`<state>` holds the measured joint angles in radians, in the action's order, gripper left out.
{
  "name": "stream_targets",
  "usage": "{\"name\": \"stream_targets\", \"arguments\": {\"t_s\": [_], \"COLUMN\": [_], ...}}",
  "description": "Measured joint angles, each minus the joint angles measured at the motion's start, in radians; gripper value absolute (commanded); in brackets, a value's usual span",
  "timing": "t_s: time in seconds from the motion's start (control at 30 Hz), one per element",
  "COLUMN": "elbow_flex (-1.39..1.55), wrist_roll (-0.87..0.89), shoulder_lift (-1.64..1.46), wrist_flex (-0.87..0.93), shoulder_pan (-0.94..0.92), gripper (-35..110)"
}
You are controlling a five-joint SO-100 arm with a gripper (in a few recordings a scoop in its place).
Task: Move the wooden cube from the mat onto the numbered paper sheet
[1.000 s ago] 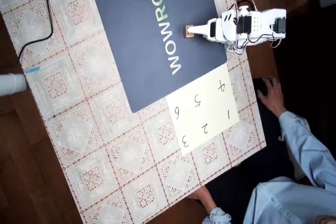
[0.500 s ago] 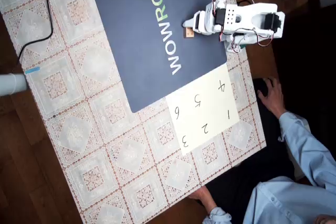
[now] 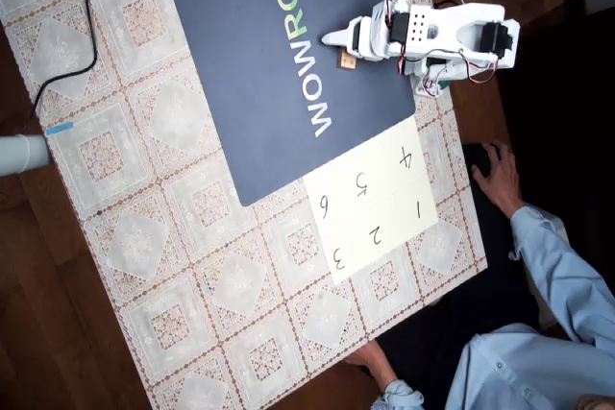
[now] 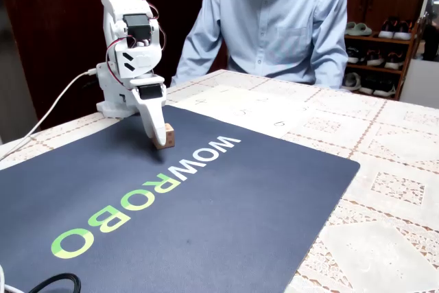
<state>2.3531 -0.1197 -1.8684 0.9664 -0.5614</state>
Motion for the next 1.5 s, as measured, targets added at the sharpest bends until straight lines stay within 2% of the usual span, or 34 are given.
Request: {"name": "stream_targets", "arguments": {"t_s": [0.17,0.47,0.6,0.7,0.87,1.13,1.3,1.5], "elbow_flex": [0.000,0.066,0.072,0.066,-0.028,-0.152,-0.153,-0.150], "wrist_roll": [-0.043,-0.051,-0.044,0.028,0.156,0.299,0.301,0.288], "shoulder_lift": [-0.002,-0.129,-0.279,-0.407,-0.545,-0.396,-0.241,-0.067], "wrist_flex": [-0.011,-0.012,0.060,0.169,0.239,0.250,0.245,0.276], "shoulder_pan": [0.028,0.054,0.155,0.327,0.661,1.209,1.353,1.427], "gripper": [0,0,0,0,0,0,0,0]}}
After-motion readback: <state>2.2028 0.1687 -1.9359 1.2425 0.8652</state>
